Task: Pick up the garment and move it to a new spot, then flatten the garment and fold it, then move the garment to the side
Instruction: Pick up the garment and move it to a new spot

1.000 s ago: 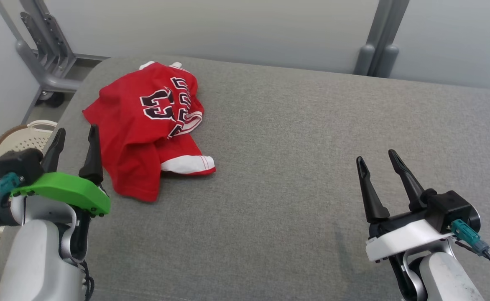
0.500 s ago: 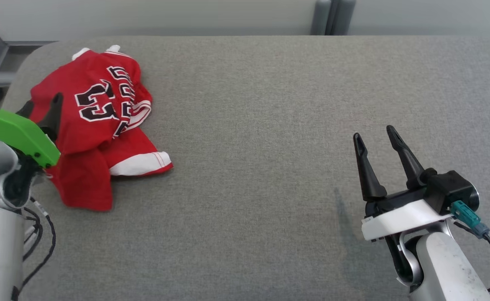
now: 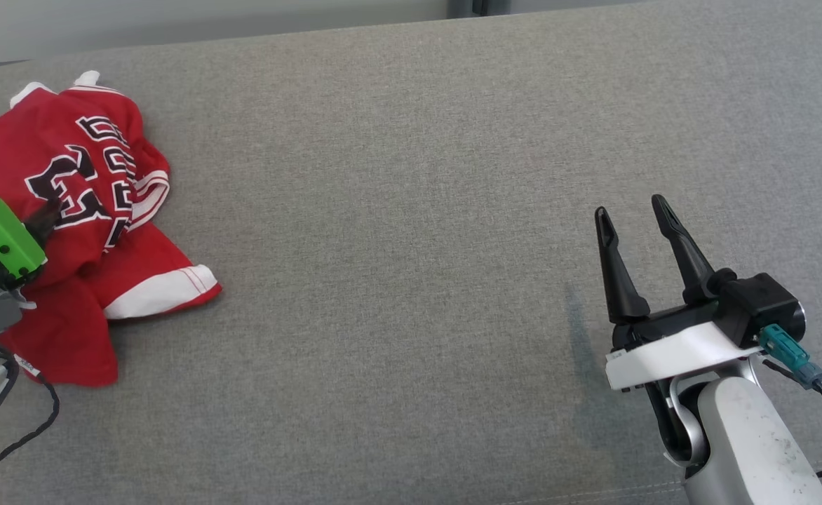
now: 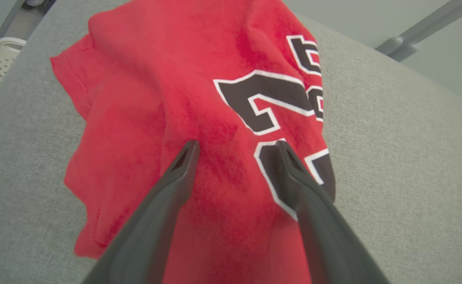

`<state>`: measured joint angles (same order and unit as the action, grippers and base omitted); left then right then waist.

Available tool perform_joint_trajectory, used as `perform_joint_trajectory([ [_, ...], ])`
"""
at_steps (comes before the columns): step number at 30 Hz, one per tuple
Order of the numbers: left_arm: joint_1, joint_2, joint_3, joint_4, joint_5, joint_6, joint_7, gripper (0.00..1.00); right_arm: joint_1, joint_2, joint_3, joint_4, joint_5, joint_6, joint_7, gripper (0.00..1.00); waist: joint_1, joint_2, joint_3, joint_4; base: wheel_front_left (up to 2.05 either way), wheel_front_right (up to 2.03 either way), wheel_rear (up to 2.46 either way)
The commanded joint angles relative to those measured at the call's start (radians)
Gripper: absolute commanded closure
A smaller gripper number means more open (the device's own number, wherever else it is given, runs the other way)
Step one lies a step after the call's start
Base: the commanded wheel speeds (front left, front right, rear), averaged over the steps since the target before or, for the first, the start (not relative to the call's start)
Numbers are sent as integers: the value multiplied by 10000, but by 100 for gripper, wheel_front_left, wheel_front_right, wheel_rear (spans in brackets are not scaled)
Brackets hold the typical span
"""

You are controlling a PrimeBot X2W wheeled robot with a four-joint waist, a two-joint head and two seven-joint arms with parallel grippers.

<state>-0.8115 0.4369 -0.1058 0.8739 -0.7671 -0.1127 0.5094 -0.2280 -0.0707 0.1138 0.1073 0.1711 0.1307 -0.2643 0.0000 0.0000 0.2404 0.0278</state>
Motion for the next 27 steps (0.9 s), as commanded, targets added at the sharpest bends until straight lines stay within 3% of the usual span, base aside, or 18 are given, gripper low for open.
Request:
perform_joint_trajectory([
  [1, -125, 79, 22, 52, -101, 65, 45, 0, -44, 24, -11, -1, 5, 1, -20, 0, 0, 0, 66, -118, 0, 0, 0],
  [8, -521, 282, -309, 1137, 69, 478, 1279, 0, -191, 52, 28, 17, -8, 1, -20, 0, 0, 0, 178, -329, 0, 0, 0],
  [9, -544, 308, -319, 1175, 69, 470, 1295, 15, -186, 57, 15, 1, -13, 1, -20, 0, 0, 0, 191, -347, 0, 0, 0],
  [10, -555, 317, -321, 1213, 53, 450, 1290, 43, -171, 64, -2, -12, -21, 1, -20, 0, 0, 0, 201, -361, 0, 0, 0],
  [13, -605, 319, -368, 1256, 14, 336, 1260, 98, -85, 76, -37, -41, -64, 1, -20, 0, 0, 0, 202, -380, 0, 0, 0],
  [27, -748, 197, -542, 1296, -165, -30, 796, 100, -95, 90, 3, 116, -90, 1, -20, 0, 0, 0, -37, -277, 0, 0, 0],
])
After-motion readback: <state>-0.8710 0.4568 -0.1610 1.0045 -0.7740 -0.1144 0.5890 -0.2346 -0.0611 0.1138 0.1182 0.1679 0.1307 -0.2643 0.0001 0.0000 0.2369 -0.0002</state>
